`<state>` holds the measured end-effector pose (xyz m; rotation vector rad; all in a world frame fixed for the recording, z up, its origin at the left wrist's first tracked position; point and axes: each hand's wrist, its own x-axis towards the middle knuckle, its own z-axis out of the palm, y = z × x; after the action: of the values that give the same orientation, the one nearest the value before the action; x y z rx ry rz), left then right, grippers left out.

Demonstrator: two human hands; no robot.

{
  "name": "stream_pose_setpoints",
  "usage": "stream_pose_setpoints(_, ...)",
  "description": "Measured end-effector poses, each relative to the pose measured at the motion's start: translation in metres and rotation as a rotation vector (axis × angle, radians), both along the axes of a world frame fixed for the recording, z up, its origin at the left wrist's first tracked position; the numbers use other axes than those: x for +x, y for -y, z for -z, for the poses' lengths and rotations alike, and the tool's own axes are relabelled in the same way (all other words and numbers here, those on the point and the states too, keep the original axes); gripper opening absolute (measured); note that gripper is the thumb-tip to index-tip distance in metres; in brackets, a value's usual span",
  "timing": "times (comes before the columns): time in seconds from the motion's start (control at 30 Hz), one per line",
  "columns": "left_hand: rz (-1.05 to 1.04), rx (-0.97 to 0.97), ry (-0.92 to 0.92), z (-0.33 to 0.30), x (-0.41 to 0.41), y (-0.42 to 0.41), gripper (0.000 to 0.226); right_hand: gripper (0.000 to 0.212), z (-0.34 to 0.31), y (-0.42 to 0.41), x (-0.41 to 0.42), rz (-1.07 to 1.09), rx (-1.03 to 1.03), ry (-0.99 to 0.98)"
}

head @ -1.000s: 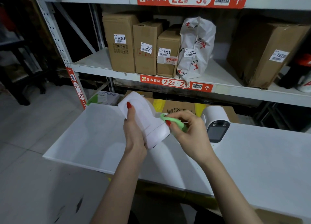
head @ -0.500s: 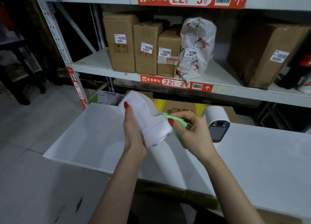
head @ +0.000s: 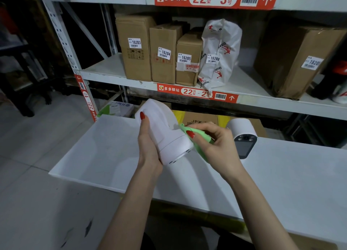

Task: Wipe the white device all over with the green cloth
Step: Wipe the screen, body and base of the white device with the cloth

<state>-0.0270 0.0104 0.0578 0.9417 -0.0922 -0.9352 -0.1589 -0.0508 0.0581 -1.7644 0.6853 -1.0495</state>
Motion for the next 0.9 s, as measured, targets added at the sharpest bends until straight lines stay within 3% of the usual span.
stream_pose_setpoints(0.23, 0.078, -0.033, 0.019, 0.002, 0.004, 0.000, 0.038, 0.021, 0.008, 0.006, 0.000, 0.065, 0.059, -0.092)
stream_pose_setpoints(0.47, 0.123, -0.054, 0.046, 0.002, 0.002, 0.002, 0.039, 0.020, 0.004, 0.005, -0.001, 0.054, 0.054, 0.000)
stream_pose_setpoints(0.9, 0.136, -0.122, -0.092, 0.005, 0.009, -0.001, 0.050, 0.019, -0.003, 0.003, -0.006, -0.038, 0.048, 0.012)
